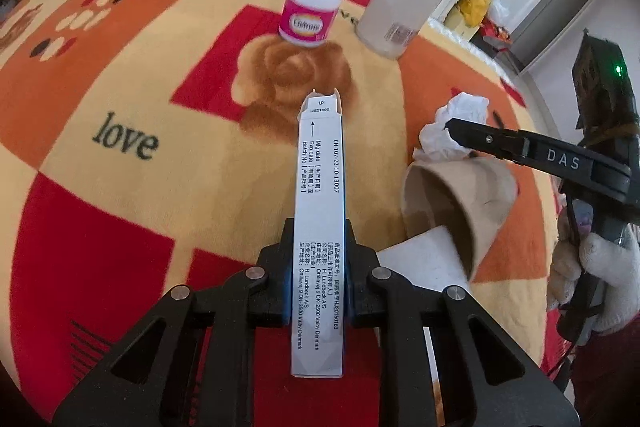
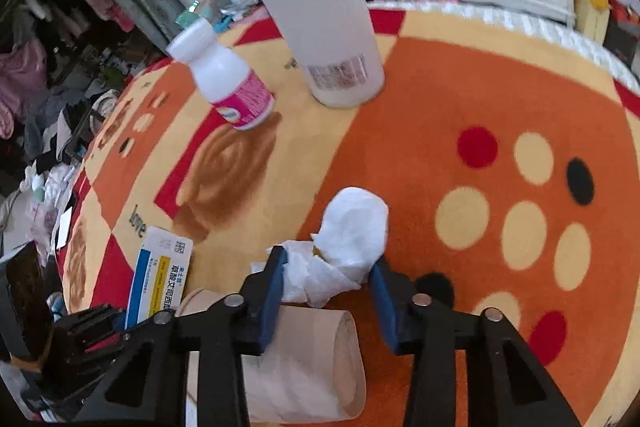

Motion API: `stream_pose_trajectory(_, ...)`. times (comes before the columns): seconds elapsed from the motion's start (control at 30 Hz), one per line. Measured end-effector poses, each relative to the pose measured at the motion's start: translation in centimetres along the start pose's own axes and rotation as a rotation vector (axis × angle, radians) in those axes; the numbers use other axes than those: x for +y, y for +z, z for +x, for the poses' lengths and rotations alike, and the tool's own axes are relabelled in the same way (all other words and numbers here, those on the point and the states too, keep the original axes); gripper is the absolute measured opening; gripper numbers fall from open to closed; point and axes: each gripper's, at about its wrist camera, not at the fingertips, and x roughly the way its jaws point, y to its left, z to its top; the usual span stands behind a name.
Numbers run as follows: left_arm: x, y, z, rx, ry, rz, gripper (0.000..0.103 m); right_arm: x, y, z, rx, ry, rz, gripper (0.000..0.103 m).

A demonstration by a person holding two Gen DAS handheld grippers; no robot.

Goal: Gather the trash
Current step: 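Grasp the white medicine box with the left tool while the right tool grasps the white tissue, then carry the white box and tissue with both tools over the black bin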

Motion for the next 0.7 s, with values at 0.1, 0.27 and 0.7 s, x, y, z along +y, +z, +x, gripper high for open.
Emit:
stream_pose_trajectory(0.1, -0.6, 0.5, -1.6, -0.037, -0.013, 0.001, 0.016, 0.2, 0.4, -1.8, -0.055, -0.003, -0.014, 0.034)
stream_pose_trajectory(0.27, -2.8, 1.0, -3.8, -0.077, -0.037, 0.038, 0.016, 0.2, 0.2, -4.7, -0.102, -0.006, -0.035, 0.034)
stream_pose_trajectory(0.7, -12.3, -1.7, -4.3, -0.048, -0.141, 0.173, 0.016, -3.1, -6.7, -12.0, -0.089, -0.102, -0.078, 0.034)
